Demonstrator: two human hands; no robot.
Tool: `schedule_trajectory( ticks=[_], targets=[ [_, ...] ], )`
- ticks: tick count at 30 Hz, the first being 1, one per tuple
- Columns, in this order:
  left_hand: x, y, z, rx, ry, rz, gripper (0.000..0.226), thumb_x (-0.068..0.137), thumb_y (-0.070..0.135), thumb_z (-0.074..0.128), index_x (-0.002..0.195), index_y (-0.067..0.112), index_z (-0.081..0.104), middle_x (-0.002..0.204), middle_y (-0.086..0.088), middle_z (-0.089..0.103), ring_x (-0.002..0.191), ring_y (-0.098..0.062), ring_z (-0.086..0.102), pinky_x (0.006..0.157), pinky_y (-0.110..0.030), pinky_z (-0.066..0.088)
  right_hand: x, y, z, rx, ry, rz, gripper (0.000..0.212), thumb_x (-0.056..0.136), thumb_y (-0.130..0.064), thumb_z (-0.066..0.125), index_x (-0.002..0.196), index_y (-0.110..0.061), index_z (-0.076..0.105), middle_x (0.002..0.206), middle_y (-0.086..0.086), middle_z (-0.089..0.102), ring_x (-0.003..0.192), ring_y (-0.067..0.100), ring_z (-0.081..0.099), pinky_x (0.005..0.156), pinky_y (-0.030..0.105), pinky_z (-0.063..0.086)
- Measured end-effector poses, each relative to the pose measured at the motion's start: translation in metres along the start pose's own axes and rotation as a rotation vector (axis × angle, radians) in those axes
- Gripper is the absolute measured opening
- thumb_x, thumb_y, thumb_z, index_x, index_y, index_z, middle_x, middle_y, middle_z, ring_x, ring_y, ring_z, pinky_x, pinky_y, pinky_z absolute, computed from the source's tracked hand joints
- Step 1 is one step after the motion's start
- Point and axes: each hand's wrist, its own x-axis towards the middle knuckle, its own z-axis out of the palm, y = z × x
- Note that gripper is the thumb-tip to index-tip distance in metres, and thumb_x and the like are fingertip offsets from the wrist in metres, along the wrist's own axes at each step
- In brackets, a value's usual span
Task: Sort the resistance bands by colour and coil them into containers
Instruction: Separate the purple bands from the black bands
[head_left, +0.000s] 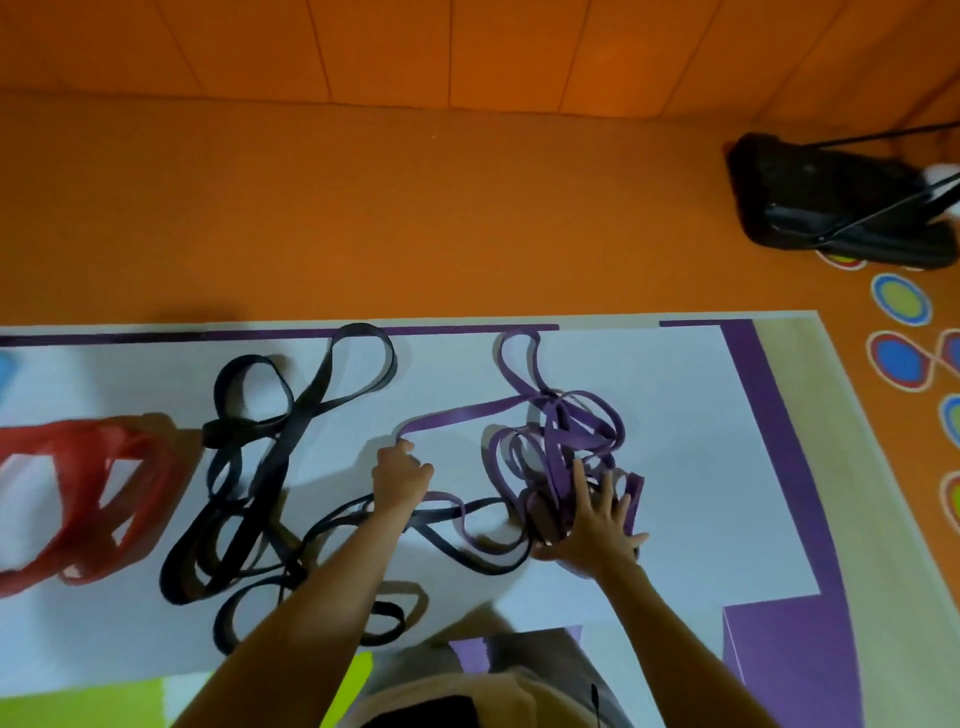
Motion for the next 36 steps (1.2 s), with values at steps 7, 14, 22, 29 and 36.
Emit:
schedule_trajectory(
  ticks=[7,14,22,29,36],
  targets=[
    [-0.021,0.028,0.055,0.003,-0.061,0.067,0.052,0.102,0.022,0.067,0.152,0.014,0.054,0.151,-0.012,0.053,0.133,-0.029,0.058,0.110,-0.036,0.046,0.016,0.015,0.016,-0.133,0.152,-0.137,0.125,0.081,-0.065,0.076,0.166,-0.036,-0.009,0.172,0.018,0.006,0.154,0.052,0.022,0.115,0.070,0.039],
    [-0.029,0.068,0.113,-0.132,-0.175,0.049,0.079,0.096,0.027,0.075,0.161,0.025,0.030,0.152,-0.003,0.054,0.128,-0.024,0.060,0.098,-0.032,0.047,0.037,0.042,-0.023,0.100,0.339,-0.333,0.060,0.087,-0.014,0.072,0.143,-0.021,0.050,0.124,0.010,0.067,0.104,0.035,0.069,0.070,0.040,0.061],
    [-0.029,0.101,0.154,-0.180,-0.018,0.180,0.054,0.089,0.013,0.083,0.135,0.022,0.055,0.122,0.001,0.069,0.107,-0.024,0.068,0.089,-0.031,0.055,0.060,0.084,-0.060,0.208,0.456,-0.523,0.074,0.071,-0.018,0.095,0.133,-0.021,0.055,0.105,0.012,0.067,0.088,0.036,0.065,0.068,0.042,0.058],
    [0.004,0.139,0.142,0.312,0.231,0.579,0.022,0.094,0.008,0.074,0.114,0.011,0.068,0.109,-0.007,0.073,0.104,-0.030,0.067,0.081,-0.034,0.055,0.091,0.097,-0.082,0.123,0.480,-0.466,0.078,0.064,-0.029,0.096,0.136,-0.024,0.067,0.159,0.021,0.041,0.143,0.053,0.041,0.101,0.063,0.050],
    [0.053,0.168,0.142,0.952,-0.230,0.606,0.086,0.092,0.016,0.075,0.164,0.027,0.029,0.171,-0.002,0.026,0.159,-0.034,0.018,0.128,-0.052,0.020,0.112,0.087,-0.081,0.095,0.115,-0.401,0.090,0.074,-0.050,0.081,0.154,-0.034,0.043,0.172,0.007,0.013,0.151,0.040,0.028,0.111,0.056,0.045]
  ],
)
